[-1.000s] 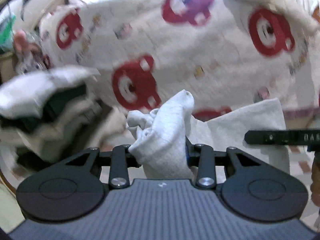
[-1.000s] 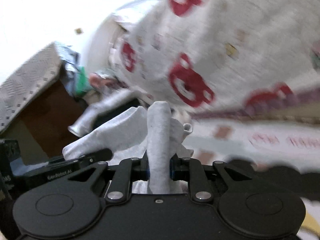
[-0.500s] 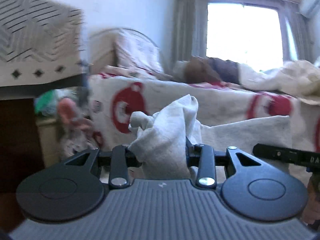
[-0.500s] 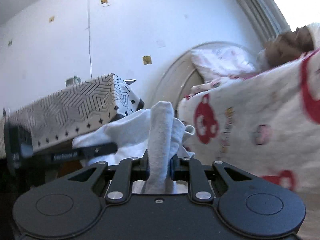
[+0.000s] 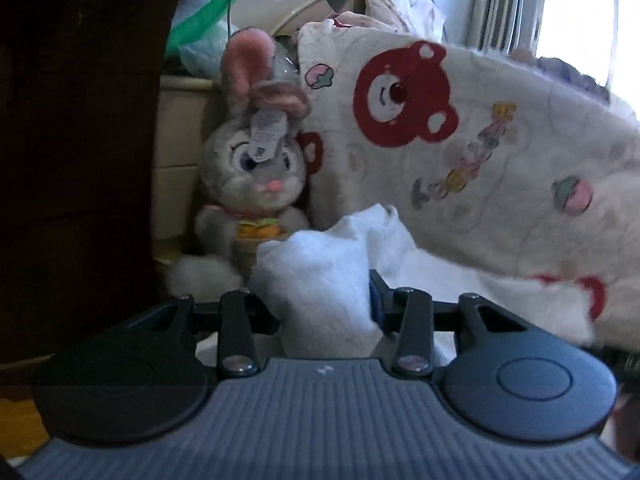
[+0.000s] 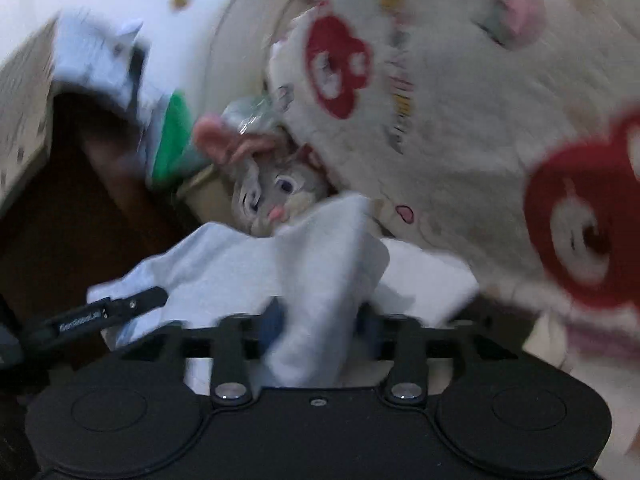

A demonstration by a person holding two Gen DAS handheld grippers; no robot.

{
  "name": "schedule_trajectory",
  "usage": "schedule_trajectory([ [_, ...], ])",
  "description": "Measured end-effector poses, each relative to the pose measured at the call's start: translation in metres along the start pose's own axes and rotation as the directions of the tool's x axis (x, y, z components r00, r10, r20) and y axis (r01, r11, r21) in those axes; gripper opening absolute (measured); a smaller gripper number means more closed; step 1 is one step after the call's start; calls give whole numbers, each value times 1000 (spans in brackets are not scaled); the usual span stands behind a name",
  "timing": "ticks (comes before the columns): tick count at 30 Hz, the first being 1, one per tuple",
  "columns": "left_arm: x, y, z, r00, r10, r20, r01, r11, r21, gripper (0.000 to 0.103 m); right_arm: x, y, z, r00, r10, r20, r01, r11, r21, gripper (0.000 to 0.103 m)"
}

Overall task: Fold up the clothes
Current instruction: 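Lift the grey shirt with both grippers and carry it toward the clothes stack, then lower the grey shirt onto the clothes stack and open both grippers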

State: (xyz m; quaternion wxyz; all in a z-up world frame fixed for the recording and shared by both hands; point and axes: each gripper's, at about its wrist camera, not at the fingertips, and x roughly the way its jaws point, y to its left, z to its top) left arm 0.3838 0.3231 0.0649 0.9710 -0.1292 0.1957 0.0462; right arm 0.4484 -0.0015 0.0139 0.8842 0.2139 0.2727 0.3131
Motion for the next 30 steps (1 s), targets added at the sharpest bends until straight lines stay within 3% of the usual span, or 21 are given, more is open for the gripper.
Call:
schedule_trajectory([
  [1,2,-1,4,1000,3,-5,-3,1000,7,38,-2,-10,-1,999,42,-2,-41,997,58,56],
  [3,5,-8,9,996,82,-20,-80,995,59,37,-7,-24,-3,992,123,1,-122,981,152,56],
  [5,8,-15,15,987,160,-32,-156,982,111,39,-15,-32,-5,980,200,13,-198,954,223,39],
  [7,10,-22,20,971,238,-40,-228,960,164,48,-20,-28,-9,971,239,11,-234,940,249,38],
  [10,15,-32,28,935,352,-43,-332,912,242,53,-21,-17,-13,968,251,-5,-243,939,245,40],
  [11,13,-37,29,922,386,-17,-367,888,277,53,-20,-13,-14,968,251,-11,-241,941,237,40],
  [13,-1,-49,27,902,418,106,-427,832,355,51,-19,-5,-15,968,249,-23,-238,946,221,40],
  [14,-8,-51,29,915,381,133,-402,842,360,51,-18,-1,-16,968,248,-30,-236,948,213,40],
  [16,-13,-50,35,963,249,102,-269,906,328,48,-18,3,-16,963,270,-28,-258,942,217,30],
  [17,-9,-47,37,978,198,60,-207,931,300,44,-19,-1,-16,945,327,-11,-310,905,291,24],
  [19,4,-37,34,985,173,-24,-161,954,255,43,-17,-16,-20,897,439,52,-406,772,489,24],
  [20,16,-30,30,982,165,-87,-142,964,224,42,-14,-20,-23,885,460,78,-419,712,563,23],
  [21,27,-23,24,977,170,-132,-144,972,185,42,-13,-21,-24,886,458,76,-414,704,578,23],
  [22,34,-16,17,973,175,-151,-152,977,150,42,-12,-19,-23,892,449,50,-396,724,565,23],
  [24,45,-10,9,973,167,-157,-149,982,120,43,-13,-14,-18,921,386,-54,-315,819,479,23],
  [27,53,-14,6,977,151,-151,-129,981,146,43,-24,1,-7,955,256,-153,-213,944,251,25],
  [29,57,-23,5,974,166,-156,-132,969,207,43,-39,22,3,986,132,-98,-129,991,34,30],
  [30,56,-27,4,972,175,-158,-137,964,228,43,-46,33,8,995,74,-60,-78,994,-74,31],
])
